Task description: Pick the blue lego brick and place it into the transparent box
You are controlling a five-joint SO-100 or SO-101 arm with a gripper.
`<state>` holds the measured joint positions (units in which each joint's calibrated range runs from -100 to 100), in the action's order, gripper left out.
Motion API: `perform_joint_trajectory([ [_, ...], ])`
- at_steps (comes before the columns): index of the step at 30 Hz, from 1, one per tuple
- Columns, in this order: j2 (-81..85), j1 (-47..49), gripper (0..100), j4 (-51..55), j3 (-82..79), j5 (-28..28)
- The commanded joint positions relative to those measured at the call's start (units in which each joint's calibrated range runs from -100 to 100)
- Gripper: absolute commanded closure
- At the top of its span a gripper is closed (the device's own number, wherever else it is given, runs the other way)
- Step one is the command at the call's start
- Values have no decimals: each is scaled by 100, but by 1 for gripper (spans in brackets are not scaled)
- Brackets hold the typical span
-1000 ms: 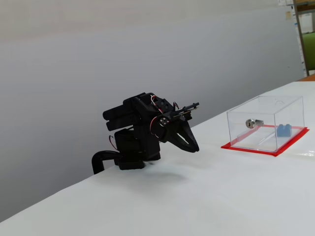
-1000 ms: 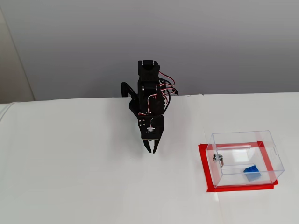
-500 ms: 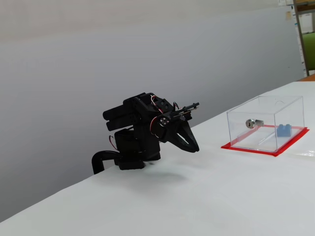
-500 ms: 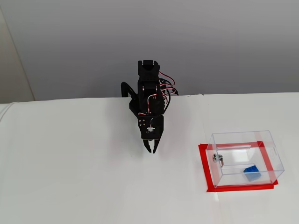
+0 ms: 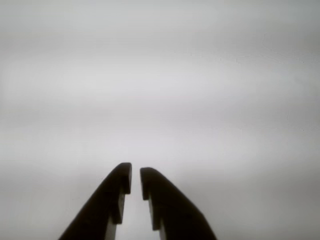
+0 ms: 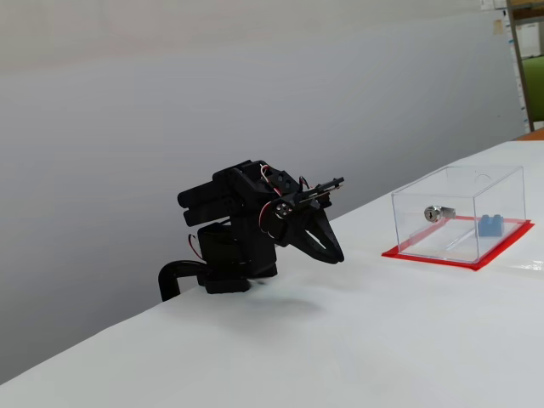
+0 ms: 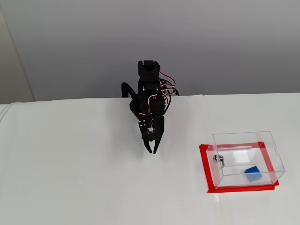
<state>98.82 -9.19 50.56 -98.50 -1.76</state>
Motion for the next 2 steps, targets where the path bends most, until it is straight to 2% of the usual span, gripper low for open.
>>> perform_joint_trajectory([
  [1,93,-39,98,-8,-78,-49],
  [2,93,-39,98,-8,-78,-49],
])
